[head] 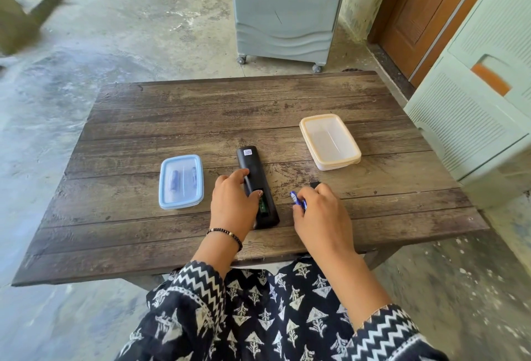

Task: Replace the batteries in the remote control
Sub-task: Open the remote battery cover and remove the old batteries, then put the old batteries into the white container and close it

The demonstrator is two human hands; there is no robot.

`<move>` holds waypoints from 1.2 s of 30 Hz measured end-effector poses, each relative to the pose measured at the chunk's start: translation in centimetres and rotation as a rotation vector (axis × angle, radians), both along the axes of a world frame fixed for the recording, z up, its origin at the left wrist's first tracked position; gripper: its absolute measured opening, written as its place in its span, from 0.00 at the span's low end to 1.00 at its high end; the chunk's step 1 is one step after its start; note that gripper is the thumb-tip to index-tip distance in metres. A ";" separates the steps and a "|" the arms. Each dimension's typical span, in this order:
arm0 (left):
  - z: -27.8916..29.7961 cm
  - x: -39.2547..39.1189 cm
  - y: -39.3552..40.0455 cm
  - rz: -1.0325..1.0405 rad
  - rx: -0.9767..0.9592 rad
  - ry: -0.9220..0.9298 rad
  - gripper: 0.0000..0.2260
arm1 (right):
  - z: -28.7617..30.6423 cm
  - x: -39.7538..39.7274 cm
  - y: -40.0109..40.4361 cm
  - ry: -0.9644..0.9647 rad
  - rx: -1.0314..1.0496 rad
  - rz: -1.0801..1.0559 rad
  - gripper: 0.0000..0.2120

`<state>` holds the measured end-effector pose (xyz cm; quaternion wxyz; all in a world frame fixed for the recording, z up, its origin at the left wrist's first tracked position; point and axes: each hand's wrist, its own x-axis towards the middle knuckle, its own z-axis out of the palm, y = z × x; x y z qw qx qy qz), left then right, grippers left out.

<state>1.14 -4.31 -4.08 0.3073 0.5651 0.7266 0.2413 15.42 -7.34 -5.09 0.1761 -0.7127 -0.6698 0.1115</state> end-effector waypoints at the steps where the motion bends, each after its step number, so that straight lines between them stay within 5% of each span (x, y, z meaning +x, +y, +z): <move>1: 0.0 -0.1 0.1 -0.007 0.006 -0.001 0.22 | 0.1 -0.1 0.0 0.001 -0.005 -0.004 0.08; 10: 0.2 0.9 -0.1 -0.022 0.076 0.066 0.25 | 1.5 3.6 1.0 0.071 0.201 -0.019 0.05; 17: 1.1 5.0 2.9 -0.232 0.172 -0.012 0.29 | 1.3 8.8 6.7 -0.087 0.103 -0.012 0.27; 26: -0.6 6.6 6.9 -0.414 0.041 -0.127 0.54 | -0.2 9.3 6.4 -0.096 0.330 0.140 0.13; 36: -0.3 6.5 7.4 -0.471 0.071 -0.609 0.60 | 1.8 8.3 4.2 0.021 0.511 0.215 0.12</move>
